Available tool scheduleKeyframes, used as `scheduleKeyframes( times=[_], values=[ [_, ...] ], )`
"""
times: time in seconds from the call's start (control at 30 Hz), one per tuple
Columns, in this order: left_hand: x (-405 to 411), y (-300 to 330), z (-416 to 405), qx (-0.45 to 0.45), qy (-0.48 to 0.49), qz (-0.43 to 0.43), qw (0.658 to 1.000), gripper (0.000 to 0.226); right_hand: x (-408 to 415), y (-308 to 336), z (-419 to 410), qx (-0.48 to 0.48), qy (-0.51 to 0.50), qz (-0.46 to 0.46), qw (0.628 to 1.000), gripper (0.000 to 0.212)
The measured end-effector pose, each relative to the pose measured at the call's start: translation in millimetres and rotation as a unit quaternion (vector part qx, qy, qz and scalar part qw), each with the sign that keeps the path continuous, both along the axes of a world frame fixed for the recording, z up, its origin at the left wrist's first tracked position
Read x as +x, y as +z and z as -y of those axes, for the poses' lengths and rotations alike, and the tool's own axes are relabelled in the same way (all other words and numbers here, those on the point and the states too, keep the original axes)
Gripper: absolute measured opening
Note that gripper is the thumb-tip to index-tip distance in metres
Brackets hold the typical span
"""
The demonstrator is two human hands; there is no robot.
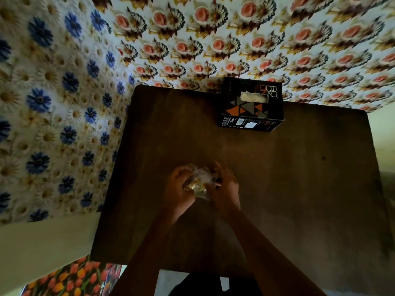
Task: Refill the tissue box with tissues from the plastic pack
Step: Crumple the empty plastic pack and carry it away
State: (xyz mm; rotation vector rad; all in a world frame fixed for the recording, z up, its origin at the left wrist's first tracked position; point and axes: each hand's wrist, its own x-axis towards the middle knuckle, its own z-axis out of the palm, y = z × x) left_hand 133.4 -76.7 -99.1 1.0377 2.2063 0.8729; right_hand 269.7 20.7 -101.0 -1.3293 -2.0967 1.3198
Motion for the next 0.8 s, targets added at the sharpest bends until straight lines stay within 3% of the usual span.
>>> scheduleKeyframes(
  times=[0.07, 0.17, 0.33, 0.53, 0.6, 0.7, 0.8],
  values=[
    [0, -3, 6, 0.007, -0.006, 0.010, 1.000, 0.059, -1, -4, -2, 0.010, -0.003, -0.004, 1.000, 0.075],
    [4, -4, 6, -0.024, -0.039, -0.039, 0.998, 0.070, 0, -4, -4, -0.006, 0.001, -0.013, 1.000, 0.064],
    [15, 3, -6, -0.043, 0.005, -0.088, 0.995, 0.049, 8, 9, -9, -0.058, 0.023, -0.016, 0.998, 0.041],
    [26, 26, -13, 0.011, 0.034, 0.001, 0.999, 0.038, 36, 34, -22, -0.056, 0.037, -0.045, 0.997, 0.041],
    [36, 50, -17, 0.041, 0.043, 0.058, 0.997, 0.027, 50, 54, -26, -0.007, 0.038, -0.041, 0.998, 0.041],
    [58, 84, -26, 0.088, 0.041, 0.110, 0.989, 0.046, 71, 79, -29, 0.060, 0.011, -0.067, 0.996, 0.036],
    [83, 109, -37, 0.107, 0.009, 0.130, 0.986, 0.036, 96, 108, -33, 0.098, -0.034, -0.102, 0.989, 0.038]
  ],
)
